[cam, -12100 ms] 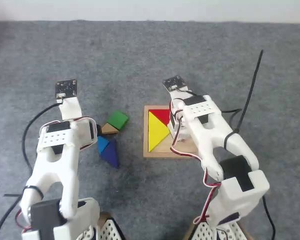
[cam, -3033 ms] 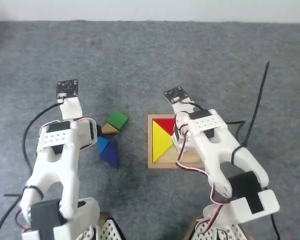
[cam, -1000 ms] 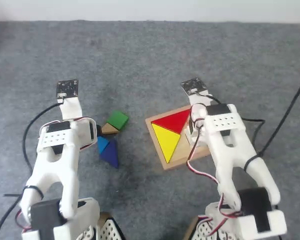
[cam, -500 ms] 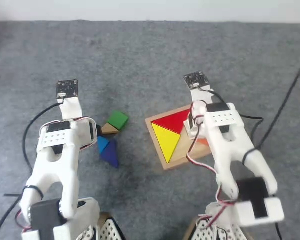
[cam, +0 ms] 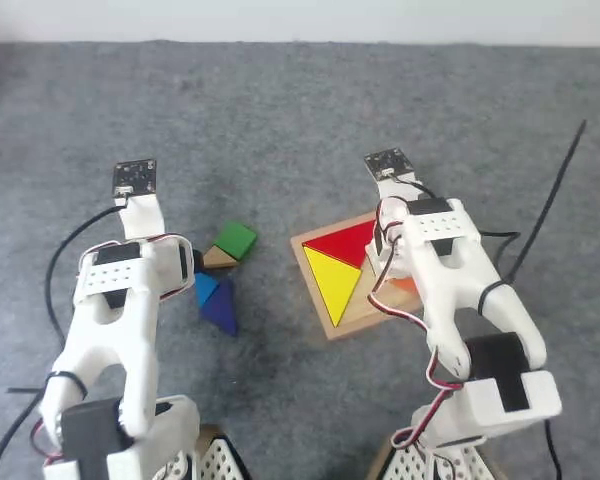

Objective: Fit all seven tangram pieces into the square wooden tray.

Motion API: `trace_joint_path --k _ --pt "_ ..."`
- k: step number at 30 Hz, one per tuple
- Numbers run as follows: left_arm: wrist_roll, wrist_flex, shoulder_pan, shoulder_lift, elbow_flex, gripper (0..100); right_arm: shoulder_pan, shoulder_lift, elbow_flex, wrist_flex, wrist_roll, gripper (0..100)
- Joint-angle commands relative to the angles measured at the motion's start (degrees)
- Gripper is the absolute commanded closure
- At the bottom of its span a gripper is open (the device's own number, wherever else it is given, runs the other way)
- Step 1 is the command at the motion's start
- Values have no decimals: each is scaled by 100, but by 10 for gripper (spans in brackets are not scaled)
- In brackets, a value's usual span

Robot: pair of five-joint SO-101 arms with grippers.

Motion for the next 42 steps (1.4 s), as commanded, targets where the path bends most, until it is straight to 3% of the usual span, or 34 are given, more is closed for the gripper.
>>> trace_joint_path --k 1,8,22,42 --pt "-70 -53 26 -9 -48 776 -127 -189 176 127 70 564" --pt "-70 -44 26 -9 -48 776 -611 -919 325 154 53 564" --pt "-70 -44 26 -9 -48 776 145 -971 299 215 88 564" --pt "-70 -35 26 -18 -48 776 154 -971 264 145 44 564"
